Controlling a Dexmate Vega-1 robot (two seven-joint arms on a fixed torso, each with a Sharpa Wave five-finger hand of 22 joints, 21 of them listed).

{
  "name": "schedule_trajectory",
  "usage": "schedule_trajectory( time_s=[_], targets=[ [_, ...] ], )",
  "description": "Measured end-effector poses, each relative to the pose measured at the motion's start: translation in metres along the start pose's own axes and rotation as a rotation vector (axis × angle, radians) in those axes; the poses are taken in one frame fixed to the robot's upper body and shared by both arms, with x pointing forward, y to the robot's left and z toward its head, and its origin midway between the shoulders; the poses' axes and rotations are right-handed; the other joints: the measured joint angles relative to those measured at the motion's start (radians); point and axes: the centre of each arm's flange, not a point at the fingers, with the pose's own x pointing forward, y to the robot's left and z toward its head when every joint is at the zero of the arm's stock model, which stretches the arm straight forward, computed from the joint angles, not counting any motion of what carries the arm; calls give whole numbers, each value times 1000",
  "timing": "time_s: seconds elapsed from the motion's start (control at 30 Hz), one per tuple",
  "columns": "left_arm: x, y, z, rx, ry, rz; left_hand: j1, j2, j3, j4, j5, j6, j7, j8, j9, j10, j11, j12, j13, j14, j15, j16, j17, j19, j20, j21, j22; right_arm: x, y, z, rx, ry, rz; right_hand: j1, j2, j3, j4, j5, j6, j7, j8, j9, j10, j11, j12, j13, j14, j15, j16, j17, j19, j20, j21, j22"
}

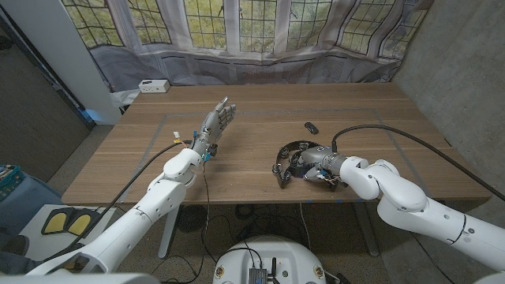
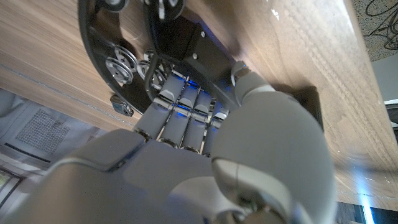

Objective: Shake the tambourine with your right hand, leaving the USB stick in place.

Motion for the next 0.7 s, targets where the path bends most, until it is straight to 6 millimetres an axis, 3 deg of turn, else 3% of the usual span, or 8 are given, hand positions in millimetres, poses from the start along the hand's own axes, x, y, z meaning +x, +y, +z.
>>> schedule_trajectory(
  time_s=[0.5,0.7],
  targets=[
    [3,1,1,1,-1,-4,0,0,0,0,0,0,0,0,0,0,0,0,0,0,0,0,0,0,0,0,0,1,4,-2,-5,26,30,-27,-17,-15,-1,-5,-90,1,-4,0,-73,-2,-7,-5,-58,15,-9,-4,-27,9,-22,0],
    [4,1,1,1,-1,-6,0,0,0,0,0,4,-4,0,0,0,0,0,0,0,0,0,0,0,0,0,0,0,4,-2,-8,32,32,-35,-25,-19,-5,-5,-149,2,-8,0,-106,10,-8,-3,-101,25,-17,-11,-55,20,-41,-5]
  ],
)
